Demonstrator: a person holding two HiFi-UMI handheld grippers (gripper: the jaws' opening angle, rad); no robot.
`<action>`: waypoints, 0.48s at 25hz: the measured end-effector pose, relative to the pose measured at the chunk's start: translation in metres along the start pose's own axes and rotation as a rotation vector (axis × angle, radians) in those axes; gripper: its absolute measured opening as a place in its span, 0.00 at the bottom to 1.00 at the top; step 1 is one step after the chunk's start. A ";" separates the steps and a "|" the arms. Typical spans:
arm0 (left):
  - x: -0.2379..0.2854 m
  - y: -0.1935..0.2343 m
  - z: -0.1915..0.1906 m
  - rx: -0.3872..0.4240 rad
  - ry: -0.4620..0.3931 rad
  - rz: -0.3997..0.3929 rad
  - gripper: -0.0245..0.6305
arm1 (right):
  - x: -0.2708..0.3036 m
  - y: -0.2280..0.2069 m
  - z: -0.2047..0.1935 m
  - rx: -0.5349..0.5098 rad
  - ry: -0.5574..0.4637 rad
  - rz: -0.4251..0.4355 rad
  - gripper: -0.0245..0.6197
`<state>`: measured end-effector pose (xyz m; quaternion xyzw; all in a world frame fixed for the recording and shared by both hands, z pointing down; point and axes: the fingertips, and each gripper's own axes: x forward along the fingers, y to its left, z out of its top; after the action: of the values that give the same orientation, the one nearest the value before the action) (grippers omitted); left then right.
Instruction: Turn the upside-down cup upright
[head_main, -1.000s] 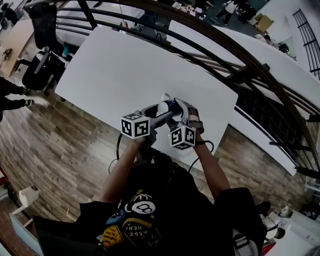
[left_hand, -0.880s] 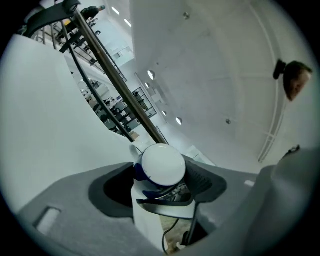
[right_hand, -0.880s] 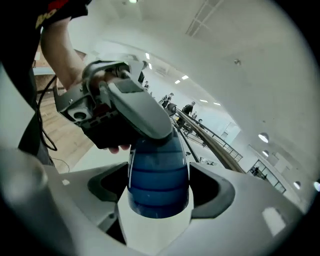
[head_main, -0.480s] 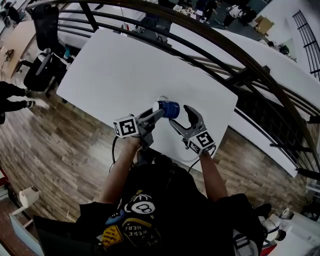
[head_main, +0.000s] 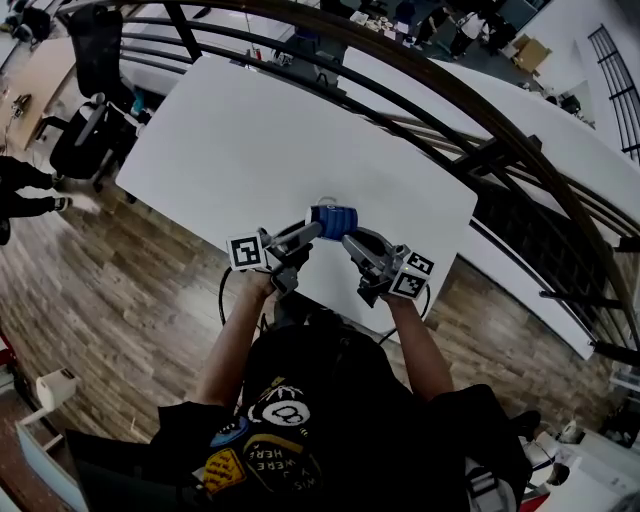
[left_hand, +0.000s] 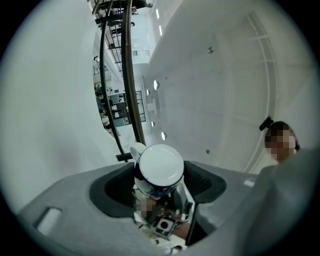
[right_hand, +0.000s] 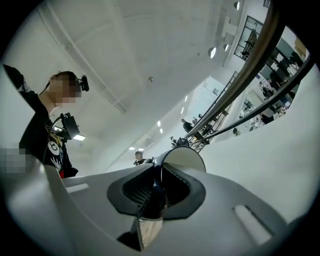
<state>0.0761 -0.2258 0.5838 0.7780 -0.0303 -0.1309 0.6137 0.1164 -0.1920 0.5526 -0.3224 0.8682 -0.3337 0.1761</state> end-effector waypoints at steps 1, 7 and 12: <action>-0.004 0.008 -0.002 0.063 0.027 0.043 0.50 | 0.000 -0.001 -0.002 -0.004 0.013 -0.004 0.11; -0.062 0.087 -0.020 0.308 0.175 0.520 0.06 | -0.007 -0.063 -0.035 -0.169 0.216 -0.253 0.09; -0.085 0.089 -0.035 0.385 0.187 0.604 0.04 | -0.002 -0.147 -0.079 -0.497 0.670 -0.492 0.09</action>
<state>0.0125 -0.1972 0.6913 0.8438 -0.2264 0.1361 0.4671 0.1421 -0.2375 0.7110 -0.4255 0.8284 -0.2336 -0.2795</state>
